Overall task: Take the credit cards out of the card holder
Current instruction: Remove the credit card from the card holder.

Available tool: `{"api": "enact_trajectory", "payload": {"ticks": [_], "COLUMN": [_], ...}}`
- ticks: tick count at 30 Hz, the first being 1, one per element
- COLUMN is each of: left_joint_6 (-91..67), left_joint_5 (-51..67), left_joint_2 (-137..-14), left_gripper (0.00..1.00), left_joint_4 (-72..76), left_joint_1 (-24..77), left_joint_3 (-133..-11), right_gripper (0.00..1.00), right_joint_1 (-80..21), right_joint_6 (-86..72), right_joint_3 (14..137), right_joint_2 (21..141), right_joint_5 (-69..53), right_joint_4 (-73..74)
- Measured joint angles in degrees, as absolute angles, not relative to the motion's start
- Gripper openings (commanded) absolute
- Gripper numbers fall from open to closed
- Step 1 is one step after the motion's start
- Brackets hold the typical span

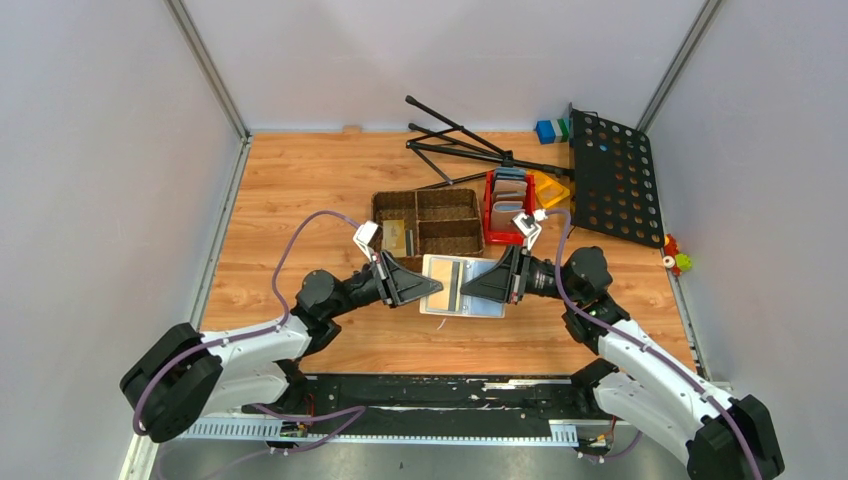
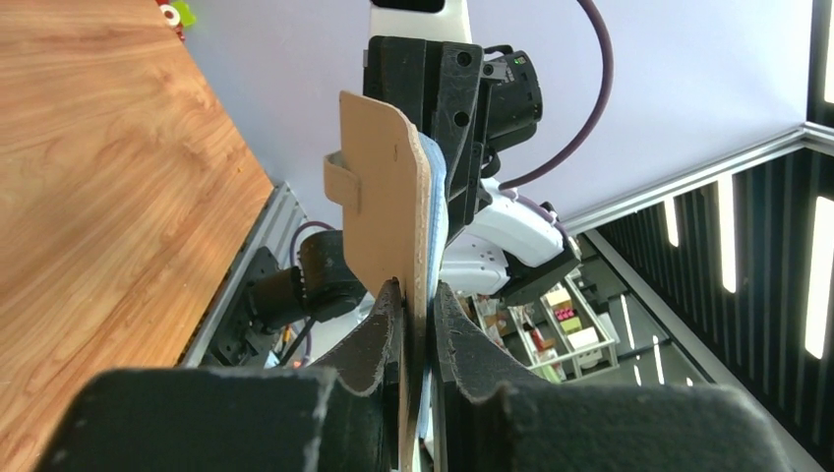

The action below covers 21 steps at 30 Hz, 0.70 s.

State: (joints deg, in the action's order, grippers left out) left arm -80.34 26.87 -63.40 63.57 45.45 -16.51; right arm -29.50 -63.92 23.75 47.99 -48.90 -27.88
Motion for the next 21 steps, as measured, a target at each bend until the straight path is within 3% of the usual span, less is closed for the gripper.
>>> {"api": "enact_trajectory", "payload": {"ticks": [6, 8, 12, 21], "left_joint_6": [-80.51, -80.55, -80.64, -80.68], "left_joint_5": [26.63, 26.63, 26.81, 26.68], "left_joint_2": [-62.24, -62.24, -62.26, -63.92], "left_gripper": [0.07, 0.0, 0.0, 0.0], "left_joint_4": [63.55, 63.64, 63.72, 64.6], "left_joint_1": [44.51, 44.51, 44.51, 44.4], "left_joint_3": [-15.25, -15.25, -15.25, -15.25], "right_gripper": [0.0, 0.12, 0.29, 0.31], "right_joint_1": [-29.43, -29.43, -29.43, -29.41], "right_joint_6": [-63.33, -63.2, -62.87, -64.58], "right_joint_3": [23.62, 23.62, 23.62, 23.62], "right_joint_2": [47.48, 46.98, 46.41, 50.37], "right_joint_5": [-48.03, -47.9, -47.92, -50.11], "right_joint_4": [-25.43, -24.91, -24.51, -28.29]}}
